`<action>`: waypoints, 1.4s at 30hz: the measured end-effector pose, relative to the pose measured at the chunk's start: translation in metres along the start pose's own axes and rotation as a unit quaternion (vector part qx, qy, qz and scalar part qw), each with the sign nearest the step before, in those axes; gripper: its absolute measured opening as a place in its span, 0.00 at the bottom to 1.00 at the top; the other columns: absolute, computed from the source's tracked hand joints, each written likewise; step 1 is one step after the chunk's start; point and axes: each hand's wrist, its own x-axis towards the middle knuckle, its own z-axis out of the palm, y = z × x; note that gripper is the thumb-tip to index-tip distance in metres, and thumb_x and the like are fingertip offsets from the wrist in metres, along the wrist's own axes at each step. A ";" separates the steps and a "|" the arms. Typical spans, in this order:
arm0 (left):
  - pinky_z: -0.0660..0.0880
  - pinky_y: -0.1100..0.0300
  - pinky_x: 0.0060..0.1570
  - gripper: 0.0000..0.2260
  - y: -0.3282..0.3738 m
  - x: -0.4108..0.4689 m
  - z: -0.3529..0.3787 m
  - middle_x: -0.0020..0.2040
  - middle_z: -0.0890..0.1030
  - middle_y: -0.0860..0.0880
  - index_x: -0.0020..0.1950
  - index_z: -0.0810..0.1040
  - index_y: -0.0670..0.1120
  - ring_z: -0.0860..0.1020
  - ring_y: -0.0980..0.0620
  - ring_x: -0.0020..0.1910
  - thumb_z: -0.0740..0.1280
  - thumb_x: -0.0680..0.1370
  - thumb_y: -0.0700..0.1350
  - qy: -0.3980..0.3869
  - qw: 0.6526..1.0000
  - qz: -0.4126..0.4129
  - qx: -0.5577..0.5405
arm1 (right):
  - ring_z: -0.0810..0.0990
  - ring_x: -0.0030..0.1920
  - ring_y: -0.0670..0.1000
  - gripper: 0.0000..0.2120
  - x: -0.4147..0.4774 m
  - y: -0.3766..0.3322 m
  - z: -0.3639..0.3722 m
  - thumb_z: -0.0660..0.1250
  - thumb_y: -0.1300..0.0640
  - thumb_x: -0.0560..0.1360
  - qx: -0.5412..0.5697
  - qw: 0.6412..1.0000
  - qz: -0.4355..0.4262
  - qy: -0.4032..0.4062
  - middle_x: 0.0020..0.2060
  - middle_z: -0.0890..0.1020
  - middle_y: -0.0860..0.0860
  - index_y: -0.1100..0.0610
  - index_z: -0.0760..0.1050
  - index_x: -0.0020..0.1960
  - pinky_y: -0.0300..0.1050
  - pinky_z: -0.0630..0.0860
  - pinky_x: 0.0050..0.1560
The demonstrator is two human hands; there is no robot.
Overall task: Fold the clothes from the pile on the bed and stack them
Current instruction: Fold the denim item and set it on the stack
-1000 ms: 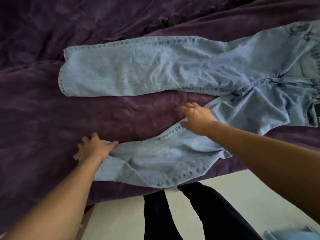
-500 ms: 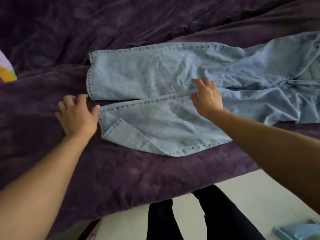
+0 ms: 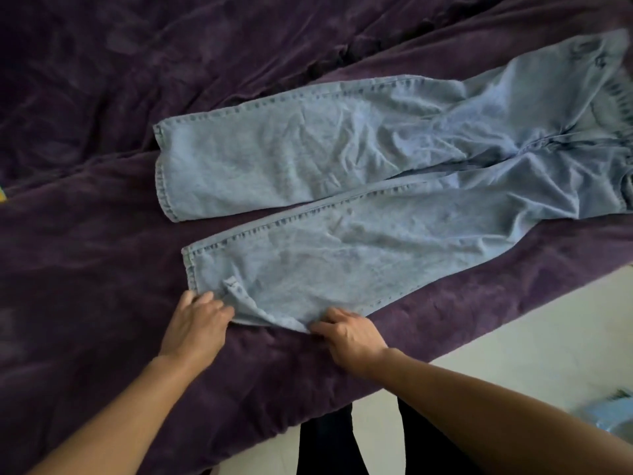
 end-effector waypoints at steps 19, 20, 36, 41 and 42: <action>0.68 0.51 0.56 0.21 0.292 0.166 -0.065 0.58 0.73 0.47 0.62 0.72 0.49 0.72 0.45 0.58 0.69 0.72 0.55 -0.032 0.992 0.100 -0.077 | 0.78 0.58 0.58 0.25 -0.131 0.380 -0.217 0.69 0.50 0.71 0.301 0.621 0.565 0.452 0.57 0.80 0.57 0.60 0.73 0.64 0.48 0.72 0.60; 0.67 0.52 0.58 0.24 0.306 0.175 -0.059 0.62 0.70 0.46 0.67 0.68 0.50 0.69 0.45 0.61 0.67 0.73 0.55 -0.045 0.994 0.078 -0.070 | 0.78 0.56 0.57 0.28 -0.134 0.405 -0.230 0.72 0.47 0.69 0.365 0.565 0.584 0.454 0.55 0.80 0.56 0.61 0.73 0.64 0.50 0.74 0.58; 0.78 0.54 0.35 0.07 0.374 0.178 -0.093 0.38 0.79 0.46 0.40 0.78 0.42 0.80 0.43 0.38 0.69 0.69 0.31 0.000 0.984 -0.006 -0.176 | 0.79 0.43 0.53 0.18 -0.199 0.497 -0.299 0.73 0.53 0.67 0.417 0.551 0.544 0.477 0.45 0.80 0.53 0.59 0.78 0.54 0.43 0.75 0.44; 0.75 0.48 0.39 0.06 0.305 0.220 -0.144 0.44 0.81 0.38 0.49 0.79 0.40 0.80 0.36 0.41 0.66 0.75 0.33 0.089 0.957 -0.139 -0.237 | 0.77 0.25 0.47 0.07 -0.137 0.478 -0.388 0.72 0.63 0.68 0.566 0.558 0.403 0.454 0.37 0.79 0.57 0.61 0.75 0.44 0.37 0.73 0.24; 0.75 0.46 0.42 0.06 0.285 0.238 -0.157 0.45 0.81 0.36 0.51 0.79 0.39 0.80 0.35 0.43 0.66 0.75 0.34 0.106 0.952 -0.161 -0.238 | 0.75 0.24 0.47 0.06 -0.119 0.473 -0.408 0.71 0.65 0.69 0.584 0.559 0.381 0.449 0.35 0.78 0.56 0.61 0.74 0.42 0.37 0.73 0.24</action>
